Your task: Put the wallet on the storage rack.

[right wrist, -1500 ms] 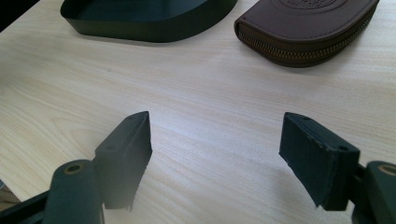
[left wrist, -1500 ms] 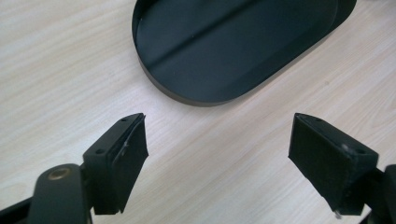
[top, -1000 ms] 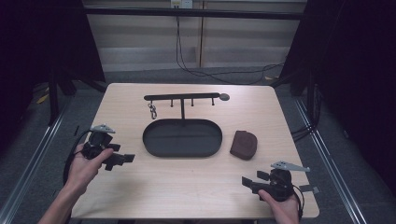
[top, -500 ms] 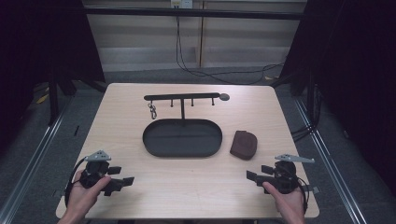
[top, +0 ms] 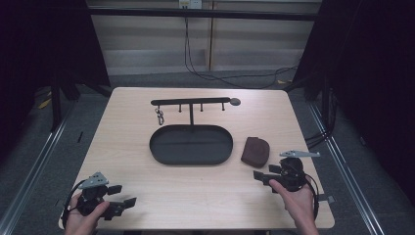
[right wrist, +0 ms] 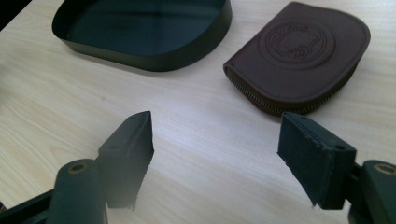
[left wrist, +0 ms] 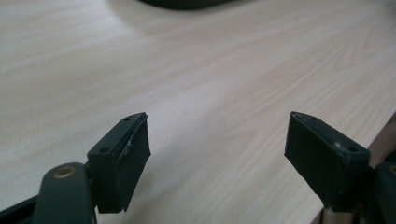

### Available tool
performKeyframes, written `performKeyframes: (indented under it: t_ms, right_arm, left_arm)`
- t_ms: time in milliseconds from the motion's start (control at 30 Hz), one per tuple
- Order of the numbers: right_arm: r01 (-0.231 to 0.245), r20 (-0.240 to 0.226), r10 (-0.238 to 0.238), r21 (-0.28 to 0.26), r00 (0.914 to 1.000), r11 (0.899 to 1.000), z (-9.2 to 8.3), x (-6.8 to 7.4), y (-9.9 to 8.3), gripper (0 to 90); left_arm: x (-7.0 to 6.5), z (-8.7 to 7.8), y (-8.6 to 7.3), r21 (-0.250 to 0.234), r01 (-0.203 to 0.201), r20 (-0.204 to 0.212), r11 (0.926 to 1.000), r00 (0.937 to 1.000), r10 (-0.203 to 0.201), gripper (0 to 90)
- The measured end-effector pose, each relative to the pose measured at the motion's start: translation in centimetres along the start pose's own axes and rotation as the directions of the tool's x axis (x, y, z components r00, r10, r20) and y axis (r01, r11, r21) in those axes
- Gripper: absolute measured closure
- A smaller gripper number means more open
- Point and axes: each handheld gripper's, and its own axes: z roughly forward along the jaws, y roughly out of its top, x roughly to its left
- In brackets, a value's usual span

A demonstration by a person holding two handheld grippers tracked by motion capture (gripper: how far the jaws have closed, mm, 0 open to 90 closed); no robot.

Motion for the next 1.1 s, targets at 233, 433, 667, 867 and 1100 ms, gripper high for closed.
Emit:
performKeyframes:
  t_ms: [233,433,667,867,1100]
  right_arm:
    - [-0.009,0.03,0.008,0.033,0.9995,0.999,0.6,-1.1,2.1,30.9]
    - [-0.016,0.079,0.009,0.089,0.9968,0.996,1.7,-2.1,4.6,31.2]
    - [-0.072,0.111,0.05,0.198,0.9925,0.978,3.6,-3.3,6.5,22.5]
    - [-0.103,0.114,0.073,0.285,0.9907,0.953,4.8,-3.9,7.8,17.1]
    - [-0.096,0.148,0.046,0.351,0.9879,0.932,6.0,-4.4,8.7,17.3]
  left_arm:
    - [0.6,0.1,0.1,0.007,0.018,0.013,0.9998,0.9997,-0.018,21.9]
    - [0.1,0.5,0.2,0.024,0.001,0.028,0.9997,0.9996,-0.002,22.0]
    - [-0.2,0.8,0.4,0.033,-0.024,0.055,0.9991,0.9982,0.023,21.9]
    - [-0.3,0.5,0.4,0.023,-0.028,0.069,0.9993,0.9973,0.027,22.0]
    - [-0.3,0.5,0.4,0.024,-0.033,0.069,0.9992,0.9972,0.031,21.9]
